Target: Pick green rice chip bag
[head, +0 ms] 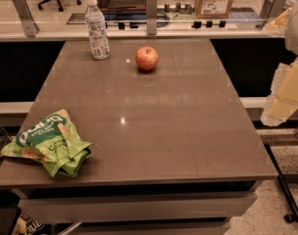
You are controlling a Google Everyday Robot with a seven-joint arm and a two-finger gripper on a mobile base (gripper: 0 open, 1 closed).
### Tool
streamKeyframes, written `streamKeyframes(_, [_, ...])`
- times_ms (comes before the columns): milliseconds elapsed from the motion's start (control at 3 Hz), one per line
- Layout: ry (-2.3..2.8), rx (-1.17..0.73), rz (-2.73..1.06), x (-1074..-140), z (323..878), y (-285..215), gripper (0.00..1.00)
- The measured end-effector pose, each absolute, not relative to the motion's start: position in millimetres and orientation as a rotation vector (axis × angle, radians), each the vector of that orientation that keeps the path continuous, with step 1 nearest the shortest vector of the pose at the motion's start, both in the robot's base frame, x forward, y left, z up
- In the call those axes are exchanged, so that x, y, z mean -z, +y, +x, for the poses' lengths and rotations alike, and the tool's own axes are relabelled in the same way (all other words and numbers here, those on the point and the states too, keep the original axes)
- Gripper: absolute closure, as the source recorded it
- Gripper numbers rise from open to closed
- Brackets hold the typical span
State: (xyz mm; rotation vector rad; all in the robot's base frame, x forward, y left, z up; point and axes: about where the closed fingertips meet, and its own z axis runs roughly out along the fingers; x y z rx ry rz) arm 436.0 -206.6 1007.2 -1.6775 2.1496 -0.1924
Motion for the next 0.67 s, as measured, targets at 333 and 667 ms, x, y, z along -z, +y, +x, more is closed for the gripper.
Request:
streamKeyframes(333, [2.149,0.193,-1.677,-1007.3,436.0,-206.5,0.00])
streamKeyframes(667, [2.123,0.170,-1.675,-1008.1,436.0,-204.0,0.00])
